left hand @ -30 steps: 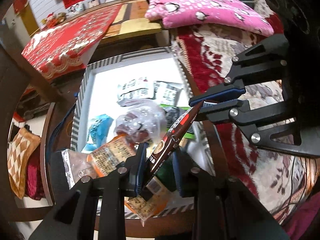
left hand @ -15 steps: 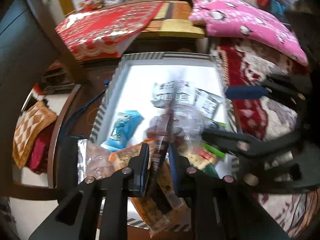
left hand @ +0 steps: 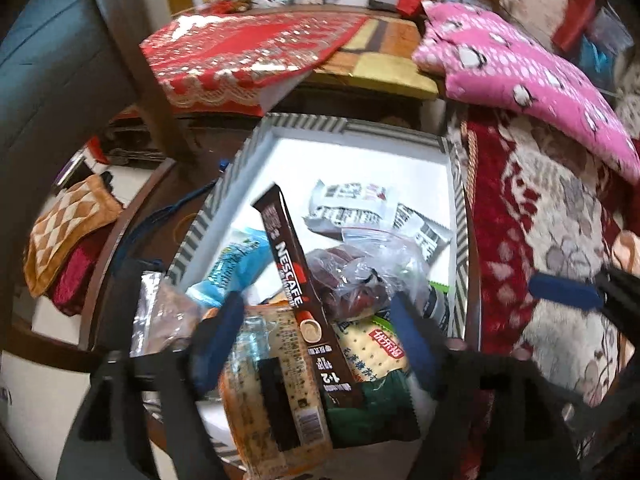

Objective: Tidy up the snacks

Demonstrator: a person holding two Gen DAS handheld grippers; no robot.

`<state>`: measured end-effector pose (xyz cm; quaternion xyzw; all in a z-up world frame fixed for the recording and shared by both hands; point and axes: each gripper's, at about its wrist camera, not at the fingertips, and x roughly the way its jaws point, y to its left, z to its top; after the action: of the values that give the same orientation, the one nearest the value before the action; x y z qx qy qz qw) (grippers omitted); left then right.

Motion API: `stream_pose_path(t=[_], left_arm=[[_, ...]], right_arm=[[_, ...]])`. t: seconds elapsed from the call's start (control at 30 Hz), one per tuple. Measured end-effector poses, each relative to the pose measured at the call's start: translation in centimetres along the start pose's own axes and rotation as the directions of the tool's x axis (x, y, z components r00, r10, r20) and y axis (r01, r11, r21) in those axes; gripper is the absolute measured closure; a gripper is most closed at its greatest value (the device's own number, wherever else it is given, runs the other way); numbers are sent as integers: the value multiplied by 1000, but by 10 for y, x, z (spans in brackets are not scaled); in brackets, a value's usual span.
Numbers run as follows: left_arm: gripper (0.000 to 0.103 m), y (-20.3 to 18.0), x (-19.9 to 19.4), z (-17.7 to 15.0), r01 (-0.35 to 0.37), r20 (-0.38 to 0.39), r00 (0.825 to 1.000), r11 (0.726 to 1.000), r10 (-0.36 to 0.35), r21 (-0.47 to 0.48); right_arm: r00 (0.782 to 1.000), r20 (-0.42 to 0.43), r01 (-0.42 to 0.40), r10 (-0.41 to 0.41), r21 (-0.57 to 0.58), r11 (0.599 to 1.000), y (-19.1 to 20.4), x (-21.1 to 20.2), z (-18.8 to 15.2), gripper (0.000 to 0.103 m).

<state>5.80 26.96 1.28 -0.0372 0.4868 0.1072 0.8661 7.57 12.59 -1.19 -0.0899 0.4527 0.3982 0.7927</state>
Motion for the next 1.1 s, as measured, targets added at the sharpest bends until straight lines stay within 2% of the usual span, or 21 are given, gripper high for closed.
stream_pose_path(t=[0.13, 0.27, 0.47, 0.57, 0.67, 0.97, 1.1], left_arm=[[18, -4, -21, -3, -47, 63, 997, 998, 50, -35], [12, -9, -42, -11, -102, 118, 987, 991, 112, -88], [7, -13, -74, -28, -110, 173, 975, 979, 139, -169], [6, -14, -83, -37, -96, 165, 978, 974, 131, -204], [6, -16, -90, -45, -83, 153, 981, 971, 119, -226], [6, -24, -103, -65, -85, 155, 980, 970, 122, -229], [6, -22, -105, -69, -65, 152, 983, 970, 102, -235]], right_arm=[[998, 38, 52, -52, 15, 999, 7, -14, -7, 23], [990, 88, 108, -114, 72, 992, 11, -31, -14, 17], [970, 131, 182, -204, 158, 970, 16, -57, -27, 12], [966, 144, 183, -215, 208, 961, 12, -66, -34, 10], [963, 144, 193, -226, 208, 959, 16, -69, -41, 10], [963, 133, 203, -236, 218, 954, 22, -69, -54, 9], [965, 123, 201, -230, 215, 956, 23, -66, -57, 9]])
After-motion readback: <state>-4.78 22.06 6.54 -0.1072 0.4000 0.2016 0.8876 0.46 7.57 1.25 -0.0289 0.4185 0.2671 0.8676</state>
